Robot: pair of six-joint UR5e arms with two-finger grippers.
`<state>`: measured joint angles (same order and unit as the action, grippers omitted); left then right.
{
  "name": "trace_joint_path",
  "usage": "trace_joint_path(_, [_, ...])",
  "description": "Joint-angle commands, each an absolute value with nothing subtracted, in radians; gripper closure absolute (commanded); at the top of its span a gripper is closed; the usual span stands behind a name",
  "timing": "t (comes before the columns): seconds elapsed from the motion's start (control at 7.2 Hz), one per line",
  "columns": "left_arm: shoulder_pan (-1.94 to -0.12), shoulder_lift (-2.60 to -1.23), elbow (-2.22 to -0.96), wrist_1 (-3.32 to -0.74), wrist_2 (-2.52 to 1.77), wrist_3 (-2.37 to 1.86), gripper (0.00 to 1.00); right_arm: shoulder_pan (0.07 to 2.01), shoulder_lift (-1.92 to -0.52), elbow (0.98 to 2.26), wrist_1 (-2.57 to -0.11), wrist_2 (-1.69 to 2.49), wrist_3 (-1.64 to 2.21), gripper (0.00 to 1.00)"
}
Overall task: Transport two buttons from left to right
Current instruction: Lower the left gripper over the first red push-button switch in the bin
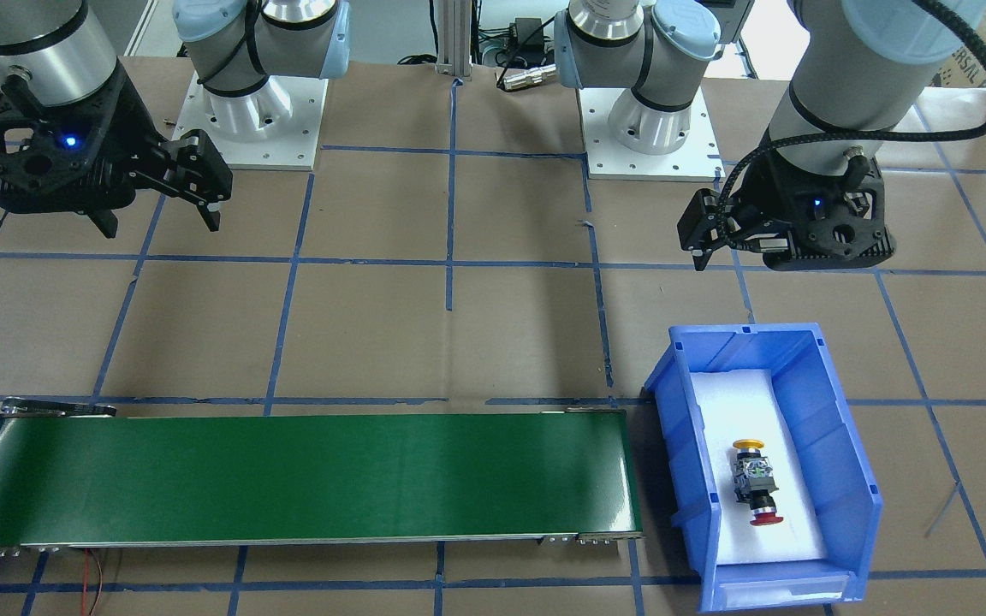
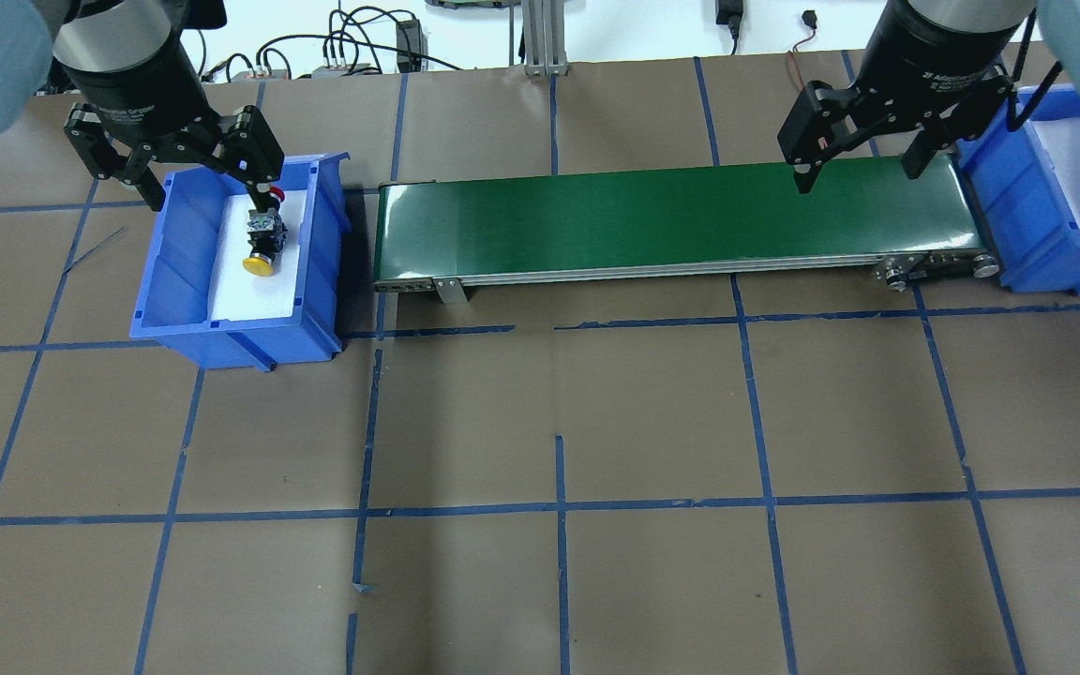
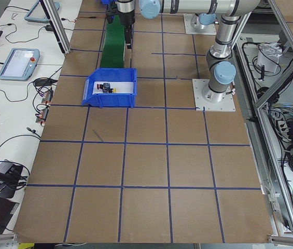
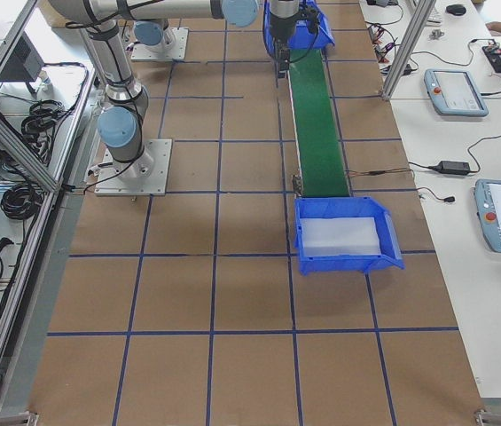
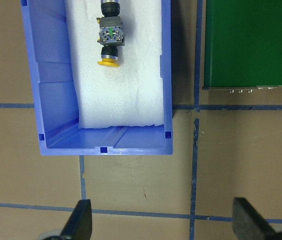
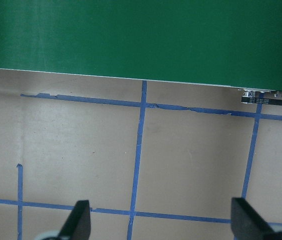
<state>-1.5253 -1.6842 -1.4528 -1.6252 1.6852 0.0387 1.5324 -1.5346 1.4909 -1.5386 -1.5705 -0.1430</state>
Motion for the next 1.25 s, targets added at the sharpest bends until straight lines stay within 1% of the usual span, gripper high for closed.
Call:
trace_joint_path(0.0, [-1.525,-1.683,-1.460,-1.620,1.686,0.043,0.00,1.535,-1.537,1.490,-1.542,-1.572,-0.143,0.00])
trace_joint_path(0.42, [-1.508,-1.686,-1.445,-1.609,1.684,0.048,0.00,1.536,-1.531,1.491,-1.551,-1.575,-0.152,0.00])
trace_joint_path(0.56, [-1.470,-1.686,-1.434,-1.608,1.681,0.048,0.00,1.536,-1.531,1.493,-1.552,-1.574,-0.156,0.00])
trace_joint_path(0.69, [-1.444,-1.710,-1.434,-1.580,1.674,0.048,0.00,1.536,-1.529,1.493,-1.554,-1.572,-0.158,0.00])
trace_joint_path(0.83, [-1.443,-1.744,-1.442,-1.496,1.672,0.049,0.00,1.536,-1.529,1.493,-1.552,-1.572,-0.160,0.00])
trace_joint_path(1.11, [-1.440,-1.848,-1.431,-1.395,1.667,0.049,0.00,1.536,-1.529,1.512,-1.555,-1.572,-0.155,0.00])
